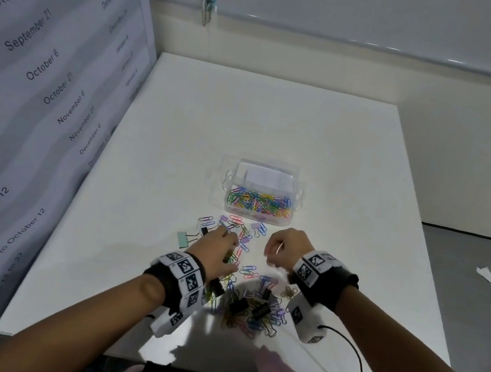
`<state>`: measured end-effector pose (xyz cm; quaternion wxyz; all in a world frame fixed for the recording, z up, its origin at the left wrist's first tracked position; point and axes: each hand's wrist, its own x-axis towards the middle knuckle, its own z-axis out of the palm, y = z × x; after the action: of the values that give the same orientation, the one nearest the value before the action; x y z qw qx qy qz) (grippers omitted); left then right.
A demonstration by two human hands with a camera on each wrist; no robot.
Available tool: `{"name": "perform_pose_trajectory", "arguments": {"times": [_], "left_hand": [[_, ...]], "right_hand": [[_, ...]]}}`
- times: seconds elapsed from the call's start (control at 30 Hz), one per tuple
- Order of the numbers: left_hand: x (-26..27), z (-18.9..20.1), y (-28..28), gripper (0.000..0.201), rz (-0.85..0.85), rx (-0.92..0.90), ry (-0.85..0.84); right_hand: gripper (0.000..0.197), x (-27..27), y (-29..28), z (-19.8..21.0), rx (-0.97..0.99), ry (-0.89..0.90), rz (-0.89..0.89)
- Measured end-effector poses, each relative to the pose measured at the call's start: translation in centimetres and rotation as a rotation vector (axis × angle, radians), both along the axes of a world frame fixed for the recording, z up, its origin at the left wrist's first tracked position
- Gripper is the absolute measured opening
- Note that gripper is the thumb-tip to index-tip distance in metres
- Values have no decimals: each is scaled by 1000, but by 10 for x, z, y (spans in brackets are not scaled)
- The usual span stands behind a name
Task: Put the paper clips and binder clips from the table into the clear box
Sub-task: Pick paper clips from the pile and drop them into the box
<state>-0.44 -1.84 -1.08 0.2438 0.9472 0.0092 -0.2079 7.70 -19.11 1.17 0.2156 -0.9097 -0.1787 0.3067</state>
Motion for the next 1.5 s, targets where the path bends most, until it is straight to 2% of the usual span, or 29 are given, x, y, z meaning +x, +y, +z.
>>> {"name": "perform_pose_trajectory", "arguments": {"times": [0.1,0.17,0.3,0.4,0.6,0.7,0.73,0.8,0.87,0.93,1.03,1.23,1.33,1.5], "left_hand": [[3,-7,-7,57,21,8,5],[3,-10,-10,54,16,10,2],[5,-11,-13,34,11,-26,0],[6,-10,-13,24,1,-21,-7],[5,-10,-8,19,-22,4,-53],[8,-8,-3,20,-19,-14,-44],[10,-8,-1,21,-18,-20,-34],[12,-6,2,22,-4,-37,-19],[12,-4,5,23,42,-77,-17],[11,-6,8,23,117,-133,-27],[10,-8,10,21,211,-217,-40],[7,-13,15,20,266,-306,-42],[9,-12,18,18,285,-350,-12],[28,-4,22,19,334,-428,0]], "right_hand": [[7,23,3,15,61,-29,-75],[9,39,8,28,95,-85,-108],[12,65,19,44,184,-240,-192],[19,70,26,42,180,-236,-237],[21,38,22,21,81,-196,-22],[18,14,12,3,32,-93,76],[26,5,10,-3,-25,-50,132],[59,-11,7,-17,-106,-20,252],[87,-25,9,-28,-62,-56,296],[94,-35,14,-37,56,-97,262],[77,-39,26,-38,135,-90,233],[21,-29,39,-23,8,47,280],[12,-21,29,-20,-10,47,202],[14,1,7,-8,-28,15,-9]]}}
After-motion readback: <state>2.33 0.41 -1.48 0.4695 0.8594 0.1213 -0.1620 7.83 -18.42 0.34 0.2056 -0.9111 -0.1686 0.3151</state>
